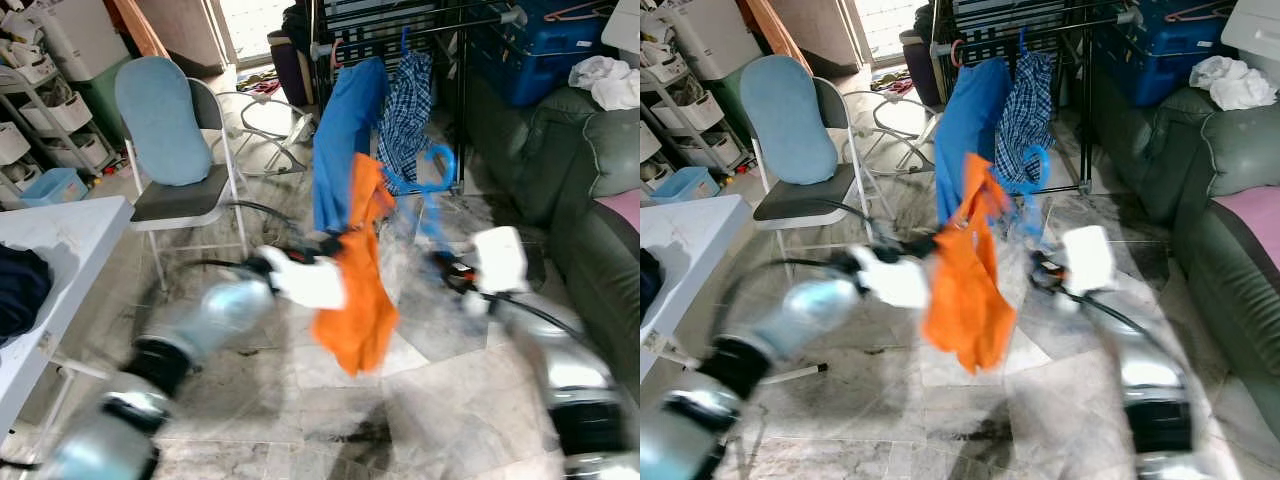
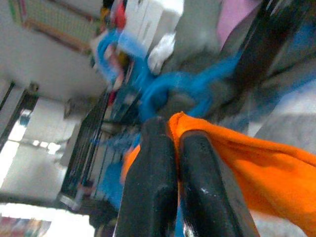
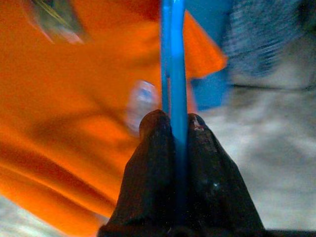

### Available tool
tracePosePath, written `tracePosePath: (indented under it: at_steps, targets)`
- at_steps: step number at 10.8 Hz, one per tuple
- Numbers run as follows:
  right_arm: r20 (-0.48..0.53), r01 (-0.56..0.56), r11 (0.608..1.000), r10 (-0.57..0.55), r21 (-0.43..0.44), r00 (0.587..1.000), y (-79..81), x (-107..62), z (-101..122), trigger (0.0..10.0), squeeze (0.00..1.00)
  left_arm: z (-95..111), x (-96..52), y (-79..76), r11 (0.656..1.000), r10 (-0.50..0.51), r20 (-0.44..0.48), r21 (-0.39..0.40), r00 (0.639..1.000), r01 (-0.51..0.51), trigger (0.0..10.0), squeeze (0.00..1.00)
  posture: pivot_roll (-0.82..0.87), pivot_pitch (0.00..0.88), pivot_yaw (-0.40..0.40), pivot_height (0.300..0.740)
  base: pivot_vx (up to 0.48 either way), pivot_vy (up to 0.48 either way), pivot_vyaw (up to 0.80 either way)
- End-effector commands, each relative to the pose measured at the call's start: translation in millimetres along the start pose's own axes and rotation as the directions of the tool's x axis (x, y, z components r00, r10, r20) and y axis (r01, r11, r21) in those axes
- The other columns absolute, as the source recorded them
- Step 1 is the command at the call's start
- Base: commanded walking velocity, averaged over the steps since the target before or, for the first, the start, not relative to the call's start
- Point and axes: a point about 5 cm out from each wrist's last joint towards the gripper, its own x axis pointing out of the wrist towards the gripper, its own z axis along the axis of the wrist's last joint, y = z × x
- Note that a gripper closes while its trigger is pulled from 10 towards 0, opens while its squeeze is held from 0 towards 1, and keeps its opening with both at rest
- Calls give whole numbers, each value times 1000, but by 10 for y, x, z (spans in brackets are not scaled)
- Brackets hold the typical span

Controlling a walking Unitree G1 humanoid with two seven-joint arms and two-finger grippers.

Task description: Hang hanger

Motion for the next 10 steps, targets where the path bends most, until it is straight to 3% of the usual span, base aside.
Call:
tracePosePath:
  at_steps: [1, 3, 4, 5, 6, 7, 8, 9, 10]
  targets:
    - [67, -13, 990, 4, 137, 998, 120, 33, 153, 10000, 0, 66, 24, -30, 1000, 0, 24, 0, 1000, 0, 10000, 0, -128, 35, 149, 740, 0, 0, 0]
    - [130, -26, 897, -35, 441, 991, 226, 125, 236, 10000, 0, 224, 63, -251, 998, -28, 74, -52, 997, 32, 10000, 0, -128, 32, 147, 740, 0, 0, 0]
    - [149, -111, 847, 38, 520, 988, 365, 148, 267, 10000, 0, 265, 57, -338, 997, -35, 80, -70, 996, 40, 10000, 0, -127, 30, 142, 740, 0, 0, 0]
    - [177, -118, 794, 14, 597, 984, 425, 168, 328, 10000, 0, 301, 46, -409, 995, -40, 83, -86, 996, 47, 10000, 0, -127, 27, 137, 740, 0, 0, 0]
    - [206, -75, 737, -89, 671, 974, 323, 193, 404, 10000, 0, 291, 32, -428, 994, -34, 66, -102, 997, 41, 10000, 0, -122, 22, 131, 740, 0, 0, 0]
    - [235, -81, 694, -130, 716, 963, 252, 196, 503, 10000, 0, 273, 3, -438, 993, -30, 46, -114, 998, 36, 10000, 0, -121, 21, 131, 740, 0, 0, 0]
    - [263, -92, 708, -136, 700, 955, 227, 195, 566, 10000, 0, 249, -17, -453, 991, -29, 28, -127, 999, 33, 10000, 0, -123, 17, 129, 740, 0, 0, 0]
    - [371, -186, 678, -137, 711, 919, 185, 160, 748, 10000, 0, 227, -38, -498, 989, -31, 7, -144, 1000, 31, 10000, 0, -123, 14, 126, 740, 0, 0, 0]
    - [433, -228, 683, -143, 694, 890, 159, 128, 855, 10000, 0, 221, -46, -520, 987, -30, -5, -157, 1000, 29, 10000, 0, -125, 13, 124, 740, 0, 0, 0]
